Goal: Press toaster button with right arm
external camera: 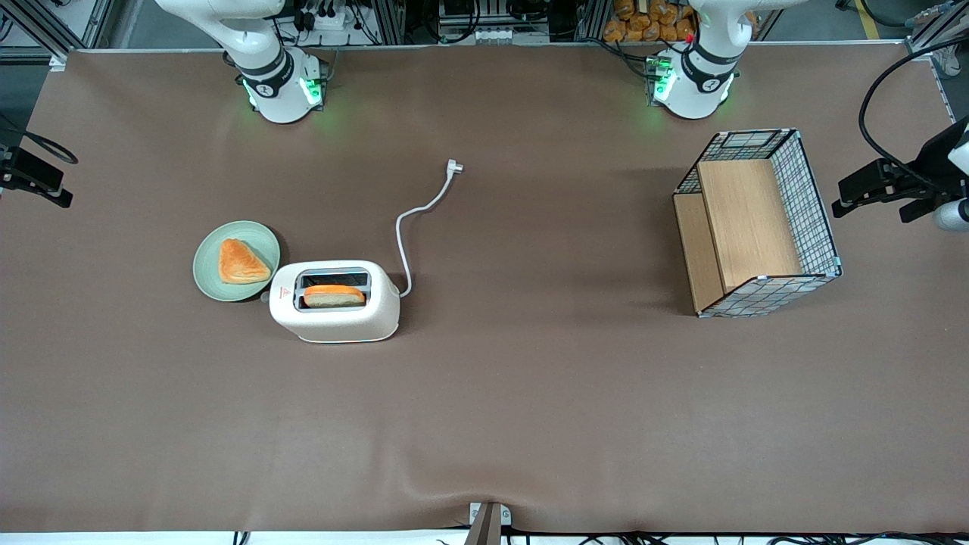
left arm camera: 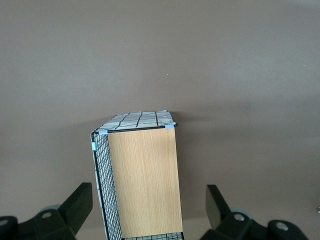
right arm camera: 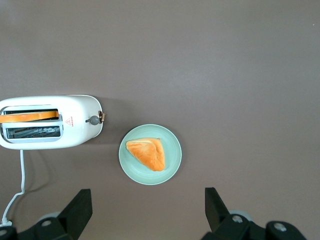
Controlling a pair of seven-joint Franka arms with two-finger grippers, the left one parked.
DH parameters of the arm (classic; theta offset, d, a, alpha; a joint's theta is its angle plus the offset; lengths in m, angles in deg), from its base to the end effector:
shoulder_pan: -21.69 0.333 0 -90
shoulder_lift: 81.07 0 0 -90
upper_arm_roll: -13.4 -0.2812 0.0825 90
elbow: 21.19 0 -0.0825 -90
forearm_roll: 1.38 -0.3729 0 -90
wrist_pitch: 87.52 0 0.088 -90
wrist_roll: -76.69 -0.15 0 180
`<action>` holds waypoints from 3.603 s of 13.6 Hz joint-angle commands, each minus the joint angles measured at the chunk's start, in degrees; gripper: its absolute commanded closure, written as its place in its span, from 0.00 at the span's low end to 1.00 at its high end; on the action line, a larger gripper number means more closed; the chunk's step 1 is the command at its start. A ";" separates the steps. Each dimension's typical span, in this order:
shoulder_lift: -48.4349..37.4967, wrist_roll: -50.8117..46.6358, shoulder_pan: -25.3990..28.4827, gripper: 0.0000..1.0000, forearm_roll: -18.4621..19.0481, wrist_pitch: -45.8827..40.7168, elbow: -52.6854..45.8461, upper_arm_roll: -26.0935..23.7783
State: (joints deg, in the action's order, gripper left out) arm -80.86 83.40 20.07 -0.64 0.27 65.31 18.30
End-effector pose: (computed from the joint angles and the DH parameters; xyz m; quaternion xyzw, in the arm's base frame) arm 0.5382 -0.0634 0.5694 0.9999 0.0013 0.0086 0.0076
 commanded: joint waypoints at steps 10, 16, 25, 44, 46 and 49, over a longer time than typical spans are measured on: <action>-0.03 -1.25 1.10 0.00 -0.56 -0.34 -0.89 -0.07; 0.41 -0.99 1.10 0.00 -0.56 -0.52 -0.63 -0.07; 1.81 -0.90 1.97 0.00 -0.56 -1.66 -0.37 -0.15; 15.79 -3.88 3.82 1.00 -11.90 3.77 4.54 -0.07; 15.70 -4.86 4.97 1.00 -11.90 8.60 8.23 -0.07; 15.88 -4.95 4.97 1.00 -12.77 12.57 11.67 -0.07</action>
State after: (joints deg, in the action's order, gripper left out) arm -63.94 79.18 24.96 -11.74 10.93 74.33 17.92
